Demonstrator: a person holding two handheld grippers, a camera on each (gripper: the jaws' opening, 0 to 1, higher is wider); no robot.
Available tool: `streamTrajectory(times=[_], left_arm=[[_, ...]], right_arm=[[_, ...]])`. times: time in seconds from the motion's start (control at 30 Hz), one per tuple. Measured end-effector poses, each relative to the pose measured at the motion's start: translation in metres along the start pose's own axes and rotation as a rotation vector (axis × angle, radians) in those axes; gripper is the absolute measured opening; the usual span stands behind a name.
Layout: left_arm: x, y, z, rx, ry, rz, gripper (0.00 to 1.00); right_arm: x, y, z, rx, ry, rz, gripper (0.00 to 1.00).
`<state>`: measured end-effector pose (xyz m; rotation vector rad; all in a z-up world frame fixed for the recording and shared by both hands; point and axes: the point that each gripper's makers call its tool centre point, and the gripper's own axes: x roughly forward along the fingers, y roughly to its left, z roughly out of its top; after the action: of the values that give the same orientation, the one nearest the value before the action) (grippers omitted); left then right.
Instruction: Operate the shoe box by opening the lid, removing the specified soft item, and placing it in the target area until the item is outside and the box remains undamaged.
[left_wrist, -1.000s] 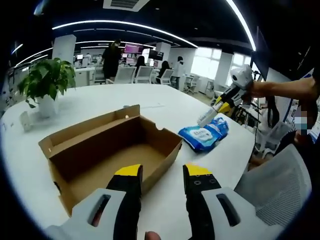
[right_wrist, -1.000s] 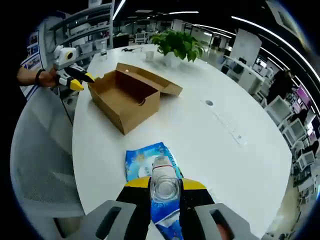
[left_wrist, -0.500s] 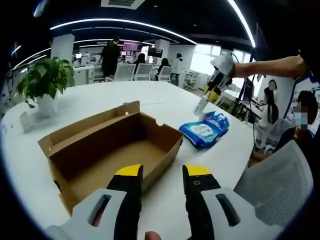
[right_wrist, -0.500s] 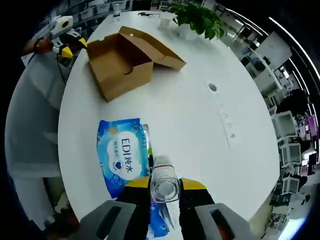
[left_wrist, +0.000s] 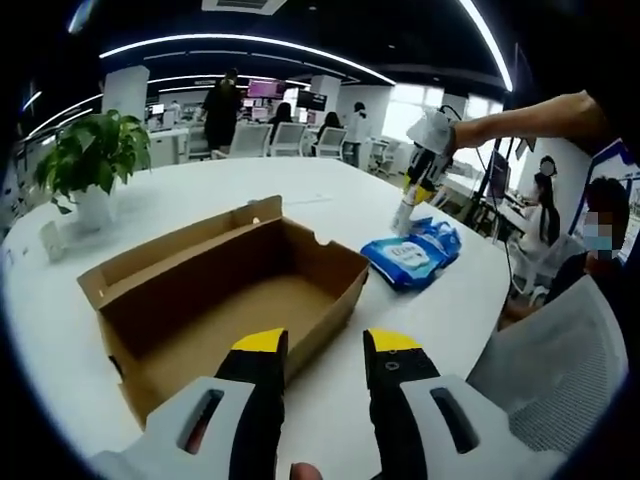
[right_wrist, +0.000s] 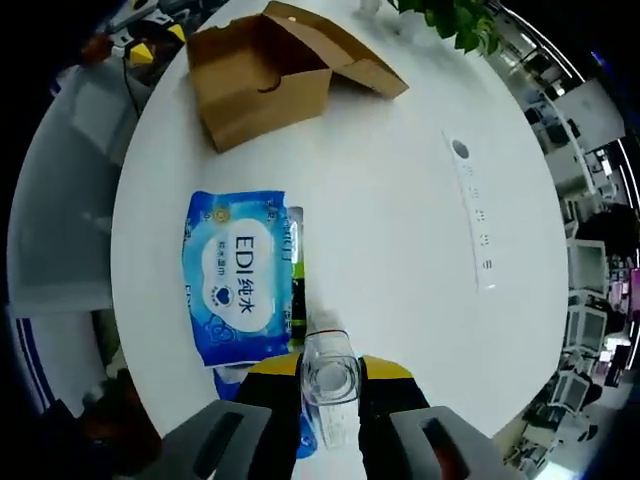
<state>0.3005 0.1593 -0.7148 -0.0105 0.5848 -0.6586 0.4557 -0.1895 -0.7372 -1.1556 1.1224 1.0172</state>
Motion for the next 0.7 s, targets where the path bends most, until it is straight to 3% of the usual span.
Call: streamTrajectory(times=[0.7], left_arm=[[0.000,0.001,-0.005,0.000,0.015,0.007,0.30]], right_arm=[[0.019,0.003,-0.005,-0.014,0.043,0.041,0.17]])
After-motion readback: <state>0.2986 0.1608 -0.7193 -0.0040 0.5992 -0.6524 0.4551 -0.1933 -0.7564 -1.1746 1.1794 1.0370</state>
